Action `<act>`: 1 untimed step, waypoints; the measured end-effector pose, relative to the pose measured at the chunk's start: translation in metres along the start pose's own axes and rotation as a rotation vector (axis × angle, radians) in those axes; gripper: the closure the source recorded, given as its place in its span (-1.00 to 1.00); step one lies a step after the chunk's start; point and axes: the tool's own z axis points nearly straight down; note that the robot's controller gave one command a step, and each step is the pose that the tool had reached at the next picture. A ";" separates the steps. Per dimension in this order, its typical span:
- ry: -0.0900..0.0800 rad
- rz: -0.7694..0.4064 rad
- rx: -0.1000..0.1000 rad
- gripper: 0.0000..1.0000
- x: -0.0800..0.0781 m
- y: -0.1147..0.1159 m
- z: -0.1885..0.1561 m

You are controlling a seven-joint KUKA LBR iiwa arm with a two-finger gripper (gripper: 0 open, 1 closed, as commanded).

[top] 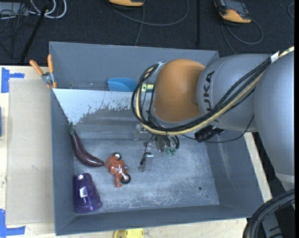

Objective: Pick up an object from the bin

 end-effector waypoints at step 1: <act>-0.008 0.002 -0.001 -1.00 -0.002 0.000 -0.005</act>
Offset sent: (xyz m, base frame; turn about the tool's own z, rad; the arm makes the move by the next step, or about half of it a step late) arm -0.0249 0.0656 0.0029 0.1495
